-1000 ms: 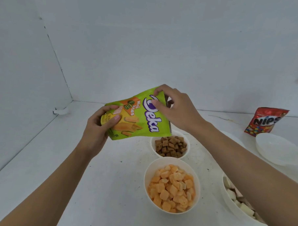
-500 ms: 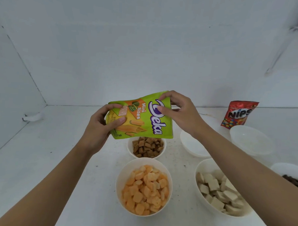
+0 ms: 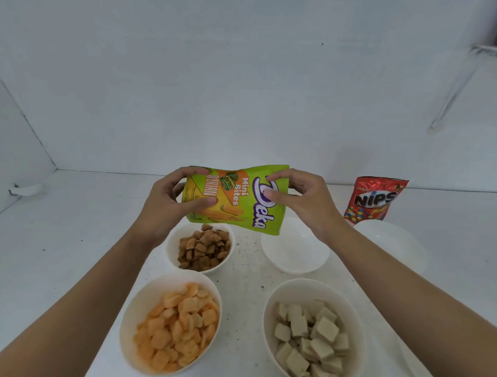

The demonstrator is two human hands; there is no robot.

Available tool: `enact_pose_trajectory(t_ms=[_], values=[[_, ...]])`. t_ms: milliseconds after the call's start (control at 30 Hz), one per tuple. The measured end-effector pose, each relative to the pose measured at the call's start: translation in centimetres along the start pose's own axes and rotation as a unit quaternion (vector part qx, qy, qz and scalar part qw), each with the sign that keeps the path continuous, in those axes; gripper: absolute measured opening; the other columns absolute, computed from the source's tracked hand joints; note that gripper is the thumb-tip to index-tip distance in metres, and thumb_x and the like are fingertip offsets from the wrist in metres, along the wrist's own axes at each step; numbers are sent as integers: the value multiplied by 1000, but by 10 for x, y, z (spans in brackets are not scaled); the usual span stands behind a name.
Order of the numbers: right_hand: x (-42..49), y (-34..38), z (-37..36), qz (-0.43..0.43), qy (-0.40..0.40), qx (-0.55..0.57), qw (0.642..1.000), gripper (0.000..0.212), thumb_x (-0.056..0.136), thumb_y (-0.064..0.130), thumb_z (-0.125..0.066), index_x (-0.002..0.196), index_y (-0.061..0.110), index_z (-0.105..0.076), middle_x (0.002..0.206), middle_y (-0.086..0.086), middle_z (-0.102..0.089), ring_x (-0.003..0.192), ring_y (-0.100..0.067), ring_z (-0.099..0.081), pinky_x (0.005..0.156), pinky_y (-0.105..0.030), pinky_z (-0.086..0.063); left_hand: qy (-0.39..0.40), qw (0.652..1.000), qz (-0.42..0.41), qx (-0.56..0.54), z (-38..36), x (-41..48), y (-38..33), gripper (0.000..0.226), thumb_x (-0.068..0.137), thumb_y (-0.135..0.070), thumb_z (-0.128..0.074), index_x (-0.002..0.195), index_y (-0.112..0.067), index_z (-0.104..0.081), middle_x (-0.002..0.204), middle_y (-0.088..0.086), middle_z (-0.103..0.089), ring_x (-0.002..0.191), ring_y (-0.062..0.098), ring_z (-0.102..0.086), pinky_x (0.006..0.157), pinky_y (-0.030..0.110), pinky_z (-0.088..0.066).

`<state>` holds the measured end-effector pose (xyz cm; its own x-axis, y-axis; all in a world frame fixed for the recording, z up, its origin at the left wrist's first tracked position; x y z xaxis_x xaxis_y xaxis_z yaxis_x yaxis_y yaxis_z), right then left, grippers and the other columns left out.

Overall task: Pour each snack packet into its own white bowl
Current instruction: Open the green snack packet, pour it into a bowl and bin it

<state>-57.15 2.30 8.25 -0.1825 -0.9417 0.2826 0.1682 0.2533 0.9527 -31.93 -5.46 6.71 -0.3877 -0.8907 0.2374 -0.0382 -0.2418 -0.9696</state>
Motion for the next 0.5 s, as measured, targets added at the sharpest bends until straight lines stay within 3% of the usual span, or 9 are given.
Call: enact_pose_trajectory(t_ms=[133,300,500], values=[[-2,-17,18,-31,18,44,998,29,76,3,-83,104,11,-77,103,-9,-77,99,-26,-72,86,-36,-60,-4,1000,4,25,-19,2,-2,54,66,-14,-86,117,-18,-70,114,1,-74,110,18,-67,78,41,-62],[-1,-30,32,-40,42,43,997,29,76,-1,-83,102,9,-74,98,-12,-77,95,-28,-73,80,-35,-61,0,997,10,73,-37,4,-4,53,66,-17,-87,116,-19,-70,117,-3,-72,117,20,-64,79,48,-63],[-4,-51,43,-65,44,42,996,27,75,-2,-83,99,6,-73,95,-15,-77,91,-30,-74,82,-40,-60,3,992,12,126,-51,8,-4,52,69,-10,-89,116,-25,-71,119,-9,-70,118,14,-62,77,43,-64]])
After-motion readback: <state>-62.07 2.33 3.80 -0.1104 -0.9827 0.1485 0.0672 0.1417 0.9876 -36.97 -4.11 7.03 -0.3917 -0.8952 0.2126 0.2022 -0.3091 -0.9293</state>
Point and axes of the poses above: each hand's wrist, its own x-axis towards the middle knuckle, its own z-axis out of the back of the hand, y = z × x, the point moved 5 cm from there along x, towards the middle knuckle
